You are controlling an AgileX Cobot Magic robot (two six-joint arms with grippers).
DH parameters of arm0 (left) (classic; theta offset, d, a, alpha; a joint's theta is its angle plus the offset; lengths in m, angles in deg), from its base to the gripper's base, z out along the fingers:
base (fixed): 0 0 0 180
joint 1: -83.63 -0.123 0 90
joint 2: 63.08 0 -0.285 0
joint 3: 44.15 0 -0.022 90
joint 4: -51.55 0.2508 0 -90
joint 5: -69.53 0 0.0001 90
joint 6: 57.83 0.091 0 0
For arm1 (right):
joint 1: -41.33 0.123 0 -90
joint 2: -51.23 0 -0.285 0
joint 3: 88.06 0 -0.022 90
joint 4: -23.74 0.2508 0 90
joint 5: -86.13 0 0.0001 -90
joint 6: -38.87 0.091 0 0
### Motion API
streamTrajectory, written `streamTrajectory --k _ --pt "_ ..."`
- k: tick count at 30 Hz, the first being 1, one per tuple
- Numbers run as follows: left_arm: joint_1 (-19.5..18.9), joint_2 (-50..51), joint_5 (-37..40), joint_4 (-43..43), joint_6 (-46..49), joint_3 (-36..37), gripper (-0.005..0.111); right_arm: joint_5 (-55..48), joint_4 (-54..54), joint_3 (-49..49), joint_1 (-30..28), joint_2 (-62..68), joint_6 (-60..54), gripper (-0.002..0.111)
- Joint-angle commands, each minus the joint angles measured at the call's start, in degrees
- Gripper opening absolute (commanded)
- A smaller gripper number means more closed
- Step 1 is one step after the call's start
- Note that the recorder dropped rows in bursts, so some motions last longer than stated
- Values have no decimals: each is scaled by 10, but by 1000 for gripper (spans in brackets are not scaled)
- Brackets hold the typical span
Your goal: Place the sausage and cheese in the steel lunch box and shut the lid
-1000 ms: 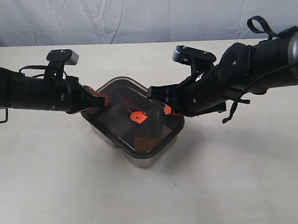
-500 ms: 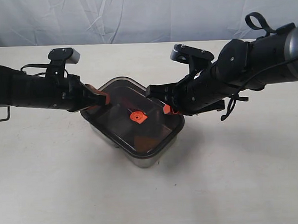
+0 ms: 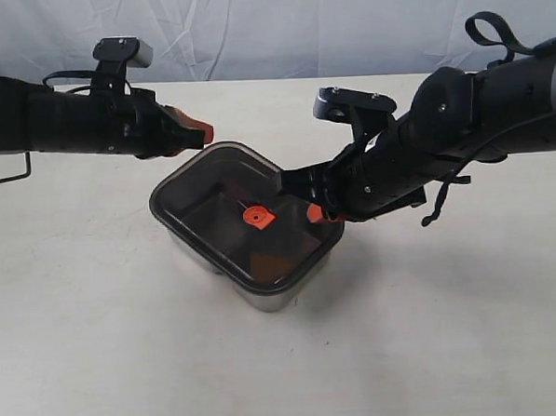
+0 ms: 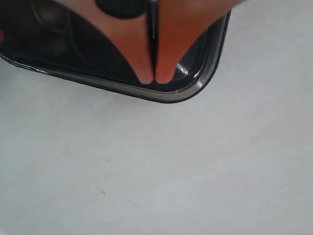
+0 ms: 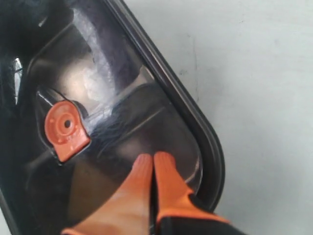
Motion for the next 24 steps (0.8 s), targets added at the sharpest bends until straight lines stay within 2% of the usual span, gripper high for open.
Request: streamTrajectory --k 1,13,16,24 --pt "0 5 8 5 2 -15 0 -12 5 2 5 -5 -3 -1" --pt "4 42 16 5 -13 -16 0 -17 9 2 20 -37 -4 -1" --pt "11 58 45 7 -10 -23 0 -20 9 2 20 -38 -4 -1" --pt "29 66 22 14 -10 -32 0 -28 14 2 21 -38 -4 -1"
